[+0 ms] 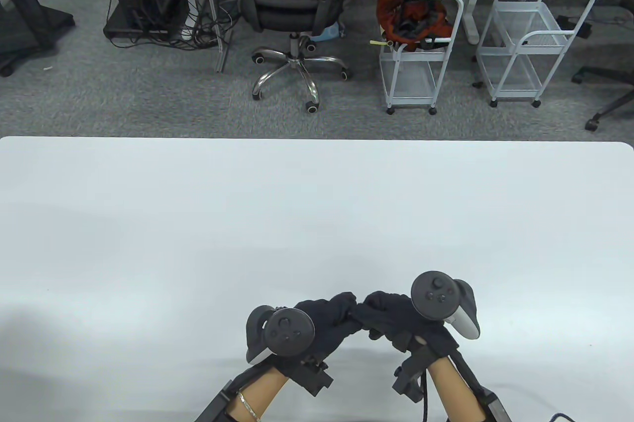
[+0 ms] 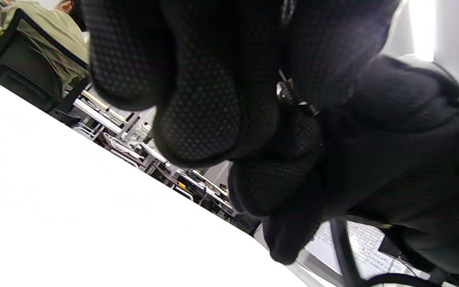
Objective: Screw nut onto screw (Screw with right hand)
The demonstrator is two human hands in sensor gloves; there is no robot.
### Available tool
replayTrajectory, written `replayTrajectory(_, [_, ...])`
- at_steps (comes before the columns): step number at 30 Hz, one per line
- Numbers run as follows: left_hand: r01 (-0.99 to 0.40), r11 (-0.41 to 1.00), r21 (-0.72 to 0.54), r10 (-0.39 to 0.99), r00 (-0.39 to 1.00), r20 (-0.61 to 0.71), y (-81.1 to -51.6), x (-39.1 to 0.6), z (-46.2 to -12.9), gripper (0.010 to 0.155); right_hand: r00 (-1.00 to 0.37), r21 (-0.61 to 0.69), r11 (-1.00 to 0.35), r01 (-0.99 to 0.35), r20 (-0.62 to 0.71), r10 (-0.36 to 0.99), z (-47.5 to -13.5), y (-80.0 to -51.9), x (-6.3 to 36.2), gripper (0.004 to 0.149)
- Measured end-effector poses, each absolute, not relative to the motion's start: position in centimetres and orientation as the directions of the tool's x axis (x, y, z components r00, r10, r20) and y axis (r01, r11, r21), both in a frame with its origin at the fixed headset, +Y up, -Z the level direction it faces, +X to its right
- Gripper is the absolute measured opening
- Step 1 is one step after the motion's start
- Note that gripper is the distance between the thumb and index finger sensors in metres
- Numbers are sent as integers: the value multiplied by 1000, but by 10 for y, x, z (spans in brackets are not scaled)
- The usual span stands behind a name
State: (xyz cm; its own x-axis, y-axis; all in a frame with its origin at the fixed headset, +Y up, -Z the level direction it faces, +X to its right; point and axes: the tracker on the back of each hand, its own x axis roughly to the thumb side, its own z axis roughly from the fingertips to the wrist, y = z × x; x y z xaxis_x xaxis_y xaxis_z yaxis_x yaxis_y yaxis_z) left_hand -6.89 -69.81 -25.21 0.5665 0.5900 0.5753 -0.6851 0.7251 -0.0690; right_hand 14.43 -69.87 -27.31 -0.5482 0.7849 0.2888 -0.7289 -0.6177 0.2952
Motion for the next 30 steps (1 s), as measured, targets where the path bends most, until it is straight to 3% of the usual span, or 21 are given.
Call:
replayTrajectory(1, [-691,717,-91,601,547,583,-698,-69,-252,52,-541,221,-598,-770,271,796,-272,-699,144,47])
replayTrajectory(3, [-700,706,-112,622,537,570,-700,-69,-252,53,-541,230,-599,-767,270,796,-273,-701,144,47])
replayTrajectory(8, [-678,733,-66,586,579,567,-700,-71,-255,52,-522,478,-564,-673,232,821,-278,-701,142,52])
replayTrajectory(13, [-704,691,-163,659,521,543,-706,-70,-258,52,-545,268,-605,-750,267,795,-279,-706,142,47])
replayTrajectory(18, [-665,734,-140,614,561,555,-710,-71,-260,52,-552,534,-567,-627,210,807,-282,-710,141,52])
replayTrajectory(20, [-675,720,-159,632,543,553,-710,-71,-260,52,-553,445,-607,-658,262,791,-283,-711,142,49])
replayTrajectory(23, [-713,667,-218,697,492,521,-711,-72,-261,52,-529,323,-580,-748,238,815,-281,-711,143,48])
replayTrajectory(28, [-676,717,-169,639,542,546,-710,-74,-261,52,-553,523,-586,-620,240,798,-280,-708,141,50])
replayTrajectory(30, [-685,703,-189,659,529,535,-710,-73,-260,52,-563,360,-638,-680,301,770,-281,-708,141,49])
